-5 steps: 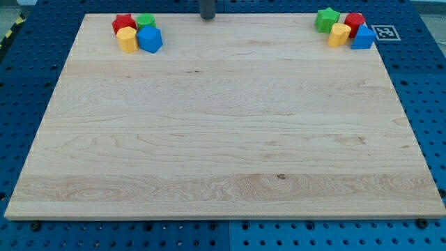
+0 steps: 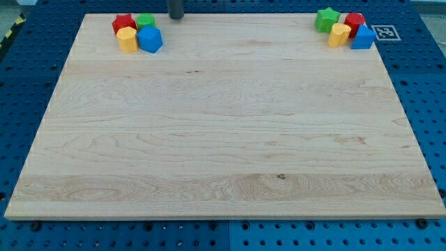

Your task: Push the red star along with the hexagon towards the down side

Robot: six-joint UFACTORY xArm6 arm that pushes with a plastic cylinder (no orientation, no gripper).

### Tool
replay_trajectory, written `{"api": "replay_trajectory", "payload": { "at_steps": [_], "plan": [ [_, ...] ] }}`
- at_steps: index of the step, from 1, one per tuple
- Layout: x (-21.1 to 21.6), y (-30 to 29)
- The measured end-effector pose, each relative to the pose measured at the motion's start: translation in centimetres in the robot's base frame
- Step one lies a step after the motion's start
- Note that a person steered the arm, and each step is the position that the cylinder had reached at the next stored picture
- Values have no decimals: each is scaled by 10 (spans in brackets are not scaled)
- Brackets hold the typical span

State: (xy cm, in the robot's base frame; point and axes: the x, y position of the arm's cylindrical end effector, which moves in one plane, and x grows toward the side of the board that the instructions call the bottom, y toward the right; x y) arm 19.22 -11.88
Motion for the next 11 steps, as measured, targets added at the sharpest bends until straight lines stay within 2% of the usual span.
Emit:
{"api": "replay_trajectory", "payload": {
  "at_steps": [3, 7, 11],
  "plan": [
    [0, -94],
    [70, -92],
    [114, -60]
  ]
}}
